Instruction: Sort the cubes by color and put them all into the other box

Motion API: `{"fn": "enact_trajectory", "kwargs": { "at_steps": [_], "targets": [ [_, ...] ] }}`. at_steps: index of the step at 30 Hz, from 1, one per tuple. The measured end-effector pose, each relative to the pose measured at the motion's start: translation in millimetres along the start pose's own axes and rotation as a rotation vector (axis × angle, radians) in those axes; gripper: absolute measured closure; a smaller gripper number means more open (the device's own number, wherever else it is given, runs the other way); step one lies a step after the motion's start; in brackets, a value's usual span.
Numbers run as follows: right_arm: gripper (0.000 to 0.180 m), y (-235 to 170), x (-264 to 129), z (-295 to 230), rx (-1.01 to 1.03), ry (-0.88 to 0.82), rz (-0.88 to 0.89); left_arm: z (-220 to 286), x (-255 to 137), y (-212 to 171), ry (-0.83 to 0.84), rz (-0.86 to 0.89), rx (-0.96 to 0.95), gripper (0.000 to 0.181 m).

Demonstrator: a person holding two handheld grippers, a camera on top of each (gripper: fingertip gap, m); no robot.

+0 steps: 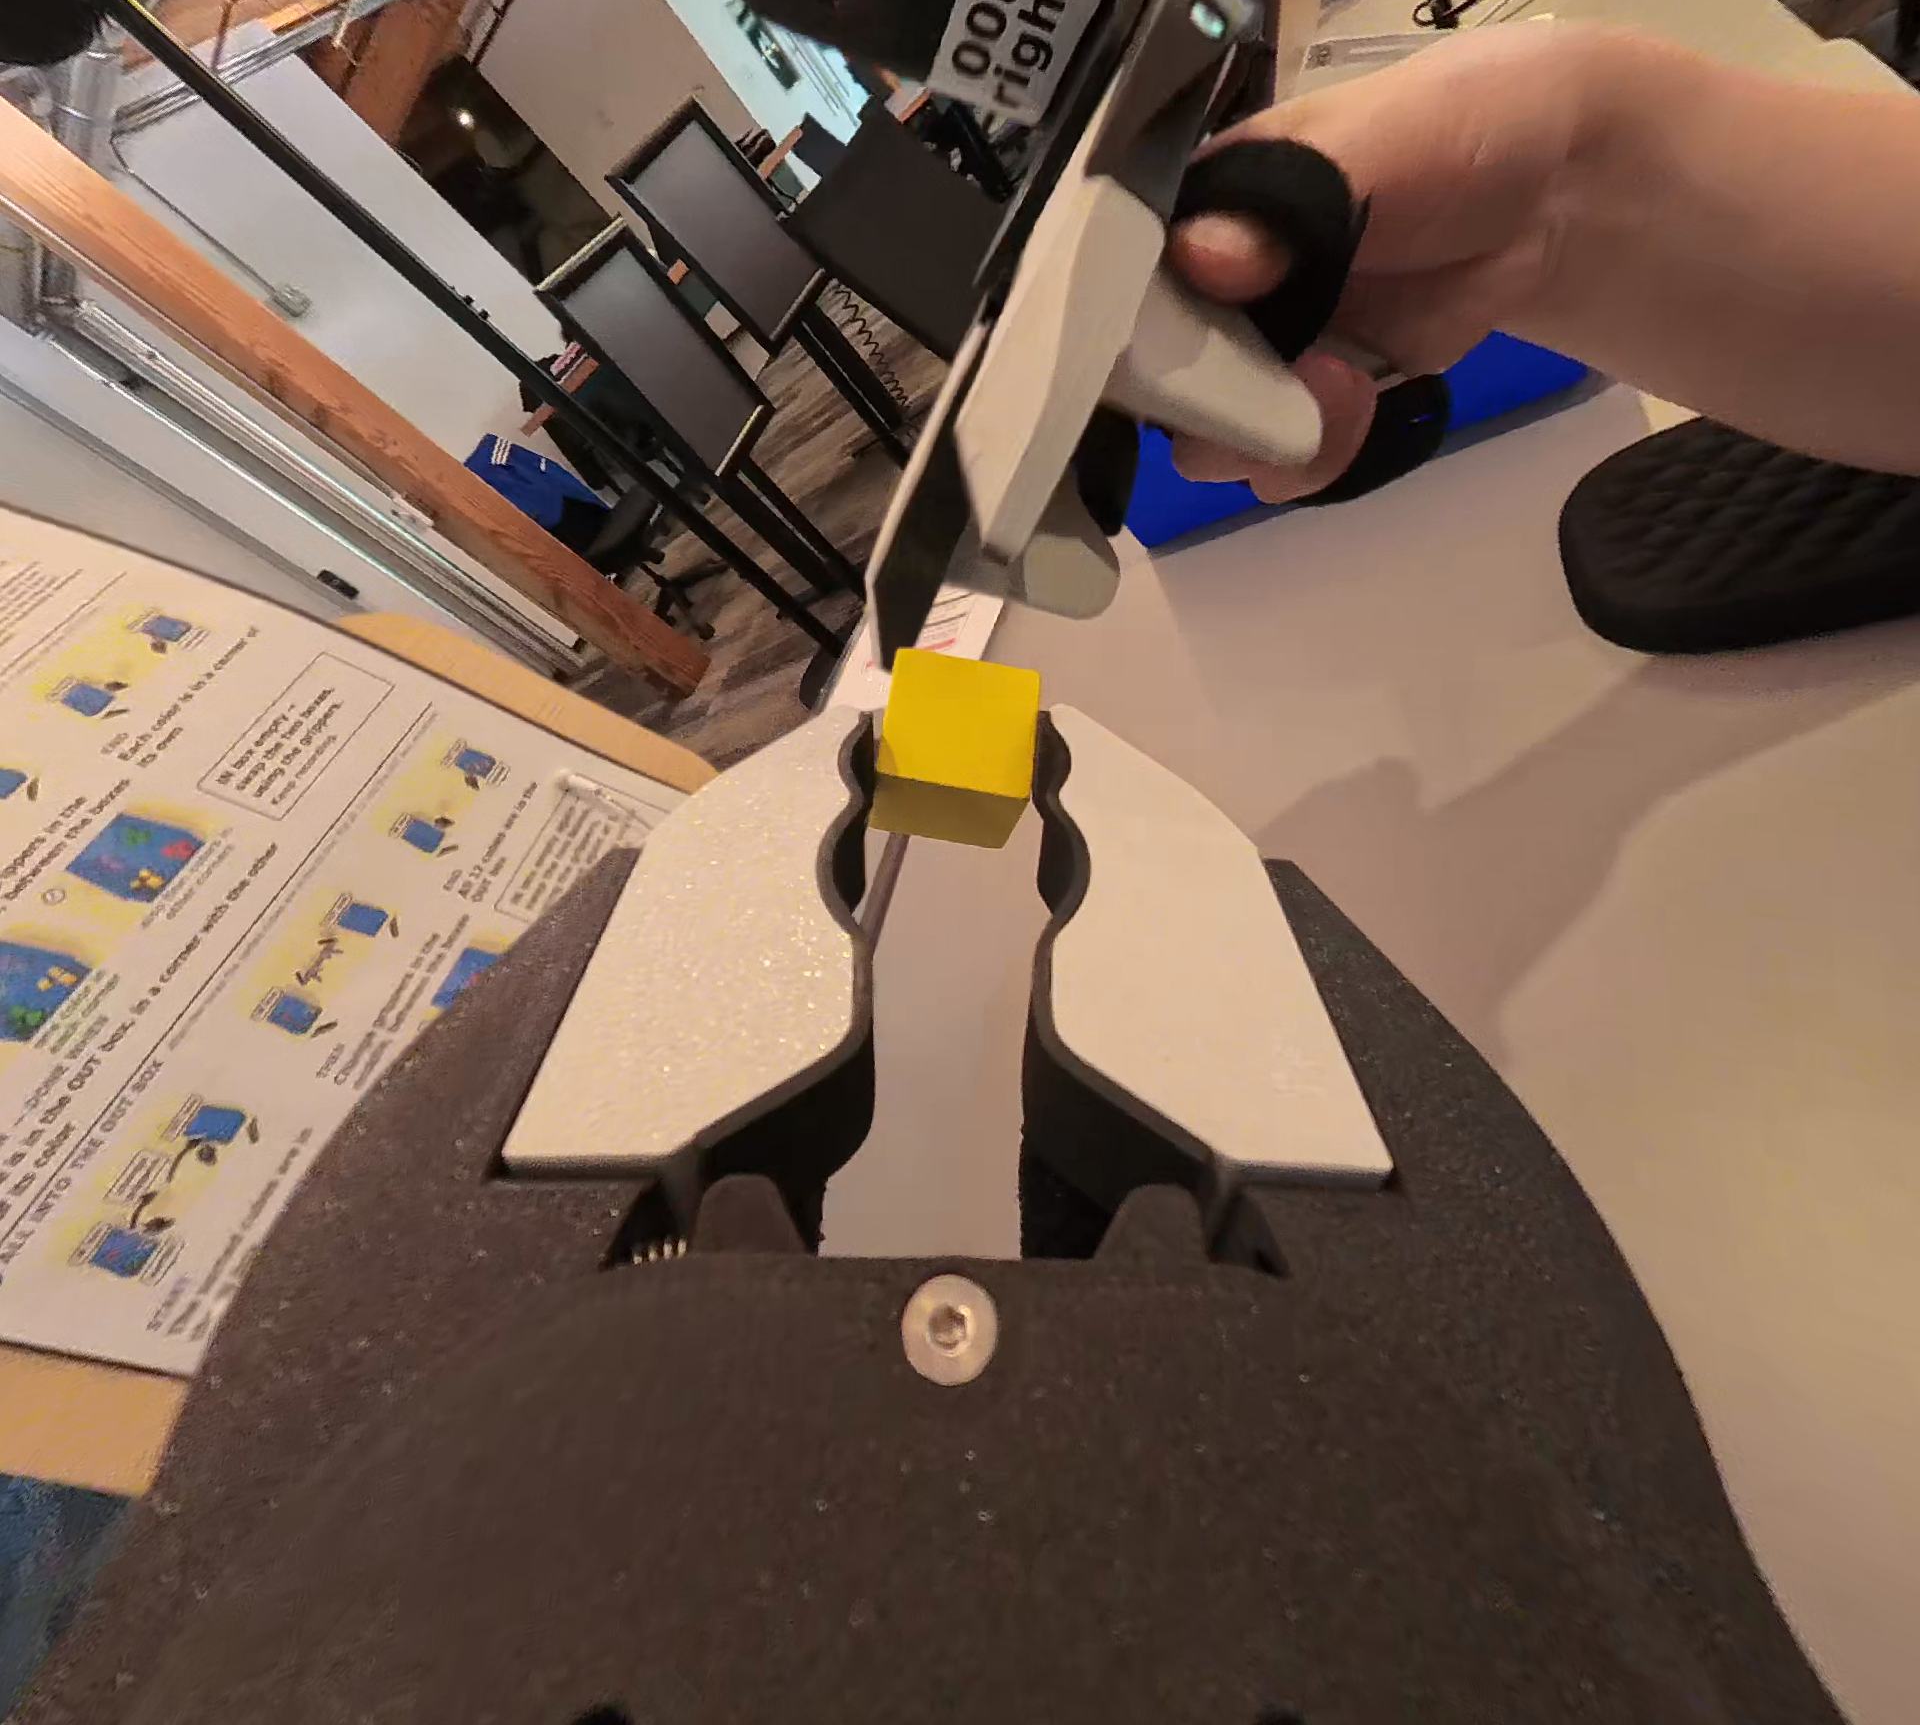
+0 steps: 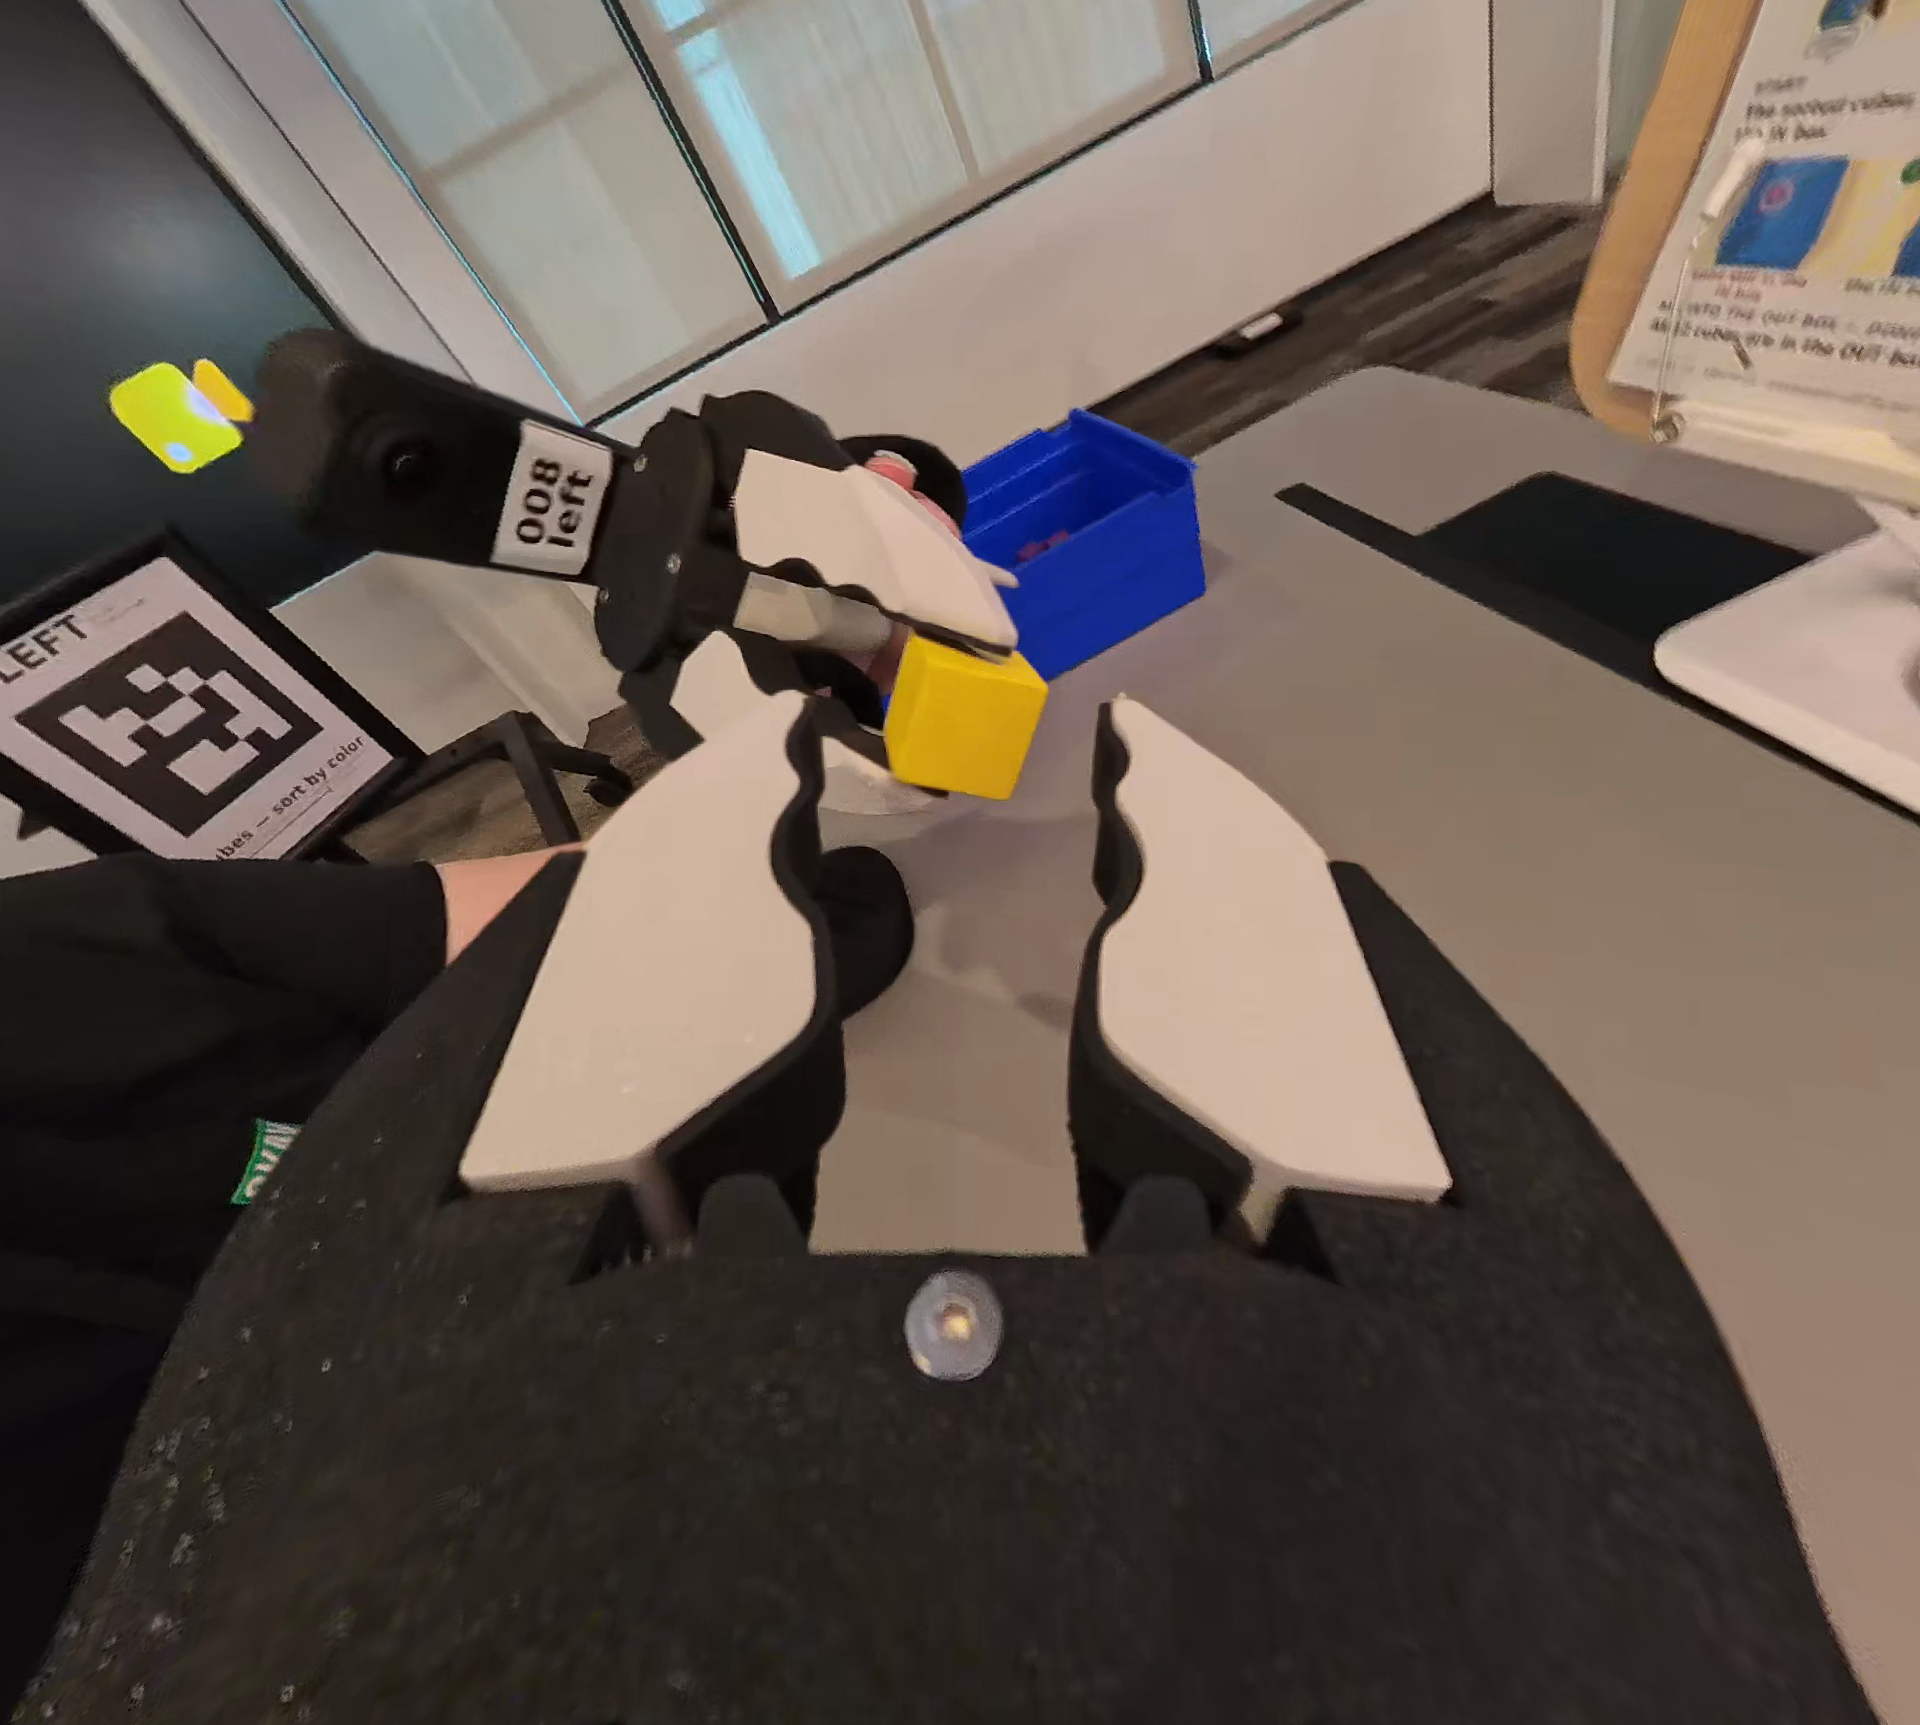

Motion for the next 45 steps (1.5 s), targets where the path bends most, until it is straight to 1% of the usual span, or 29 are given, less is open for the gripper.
{"fn": "enact_trajectory", "kwargs": {
  "at_steps": [2, 7, 8, 10, 13, 16, 20, 22, 24, 26, 28, 30, 32, 33, 34, 35, 37, 38, 40, 41, 43, 45],
  "targets": [
    [0.132, -3.7, -1.4, 9.9, 0.031, -0.019, -0.022, 0.1, 9.2, -1.5, 0.018, 0.005, -0.009, 0.152],
    [0.127, -17.0, 12.5, 22.6, 0.104, -0.024, -0.083, 4.7, 21.9, -13.8, 0.016, 0.001, -0.024, 0.152],
    [0.129, -20.5, 15.9, 25.0, 0.111, -0.022, -0.099, 5.4, 22.4, -14.1, 0.010, 0.006, -0.028, 0.152],
    [0.150, -24.9, 20.9, 23.1, 0.119, 0.049, -0.122, 7.2, 23.3, -14.5, -0.005, 0.016, -0.050, 0.152],
    [0.151, -26.4, 22.5, 27.5, 0.153, 0.076, -0.109, 7.4, 24.6, -18.7, -0.001, 0.024, -0.076, 0.152],
    [0.151, -29.3, 21.6, 35.5, 0.145, 0.038, -0.114, 7.7, 28.1, -27.2, -0.001, -0.001, -0.124, 0.152],
    [0.152, -21.9, 2.5, 46.2, 0.149, 0.025, -0.082, 0.4, 29.9, -33.2, 0.052, -0.036, -0.154, 0.152],
    [0.152, -19.5, -19.6, 55.7, 0.133, -0.013, -0.098, -5.6, 29.8, -38.9, 0.097, -0.057, -0.172, 0.158],
    [0.151, -18.9, -55.5, 70.5, 0.094, -0.129, -0.129, -12.9, 30.6, -50.5, 0.156, -0.104, -0.190, 0.159],
    [0.152, -21.6, -106.9, 84.5, 0.067, -0.311, -0.166, -19.5, 32.1, -64.0, 0.204, -0.164, -0.204, 0.158],
    [0.152, -34.9, -172.0, 91.8, 0.056, -0.530, -0.225, -27.2, 33.6, -76.1, 0.253, -0.221, -0.234, 0.155],
    [0.151, -62.9, -244.2, 94.7, 0.130, -0.759, -0.268, -35.5, 34.5, -84.0, 0.312, -0.251, -0.277, 0.153],
    [0.152, -105.4, -316.1, 98.2, 0.266, -0.998, -0.321, -43.7, 34.5, -91.8, 0.381, -0.279, -0.313, 0.151],
    [0.152, -126.7, -345.3, 98.7, 0.343, -1.078, -0.326, -47.8, 34.2, -95.7, 0.415, -0.289, -0.339, 0.148],
    [0.152, -147.0, -367.1, 99.0, 0.436, -1.112, -0.308, -51.8, 33.6, -100.0, 0.447, -0.299, -0.373, 0.148],
    [0.152, -165.7, -383.1, 100.2, 0.533, -1.118, -0.283, -55.7, 32.5, -105.2, 0.479, -0.314, -0.411, 0.148],
    [0.152, -194.2, -397.8, 106.3, 0.662, -1.073, -0.243, -64.6, 27.5, -117.2, 0.565, -0.353, -0.470, 0.143],
    [0.152, -206.7, -401.3, 111.9, 0.706, -1.061, -0.254, -67.5, 25.1, -122.4, 0.595, -0.368, -0.486, 0.143],
    [0.152, -232.6, -410.4, 124.6, 0.798, -1.111, -0.366, -71.9, 20.4, -132.9, 0.645, -0.402, -0.518, 0.143],
    [0.152, -239.1, -409.4, 130.1, 0.815, -1.103, -0.397, -73.5, 18.4, -138.2, 0.664, -0.421, -0.533, 0.143],
    [0.152, -230.0, -401.6, 137.4, 0.763, -1.053, -0.341, -76.1, 14.8, -147.4, 0.692, -0.457, -0.560, 0.143],
    [0.152, -233.1, -400.6, 136.4, 0.773, -1.059, -0.390, -77.9, 11.7, -155.0, 0.711, -0.486, -0.588, 0.143]
  ]
}}
Point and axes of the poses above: each gripper's, where its closed fingertips meet, x out along the fingers, y out of its top, z = x × y across the jaws, the point moved 3 cm from there along -x, back along the fingers, and after that the axes turned 5 degrees about -z, right-handed, at the moved point
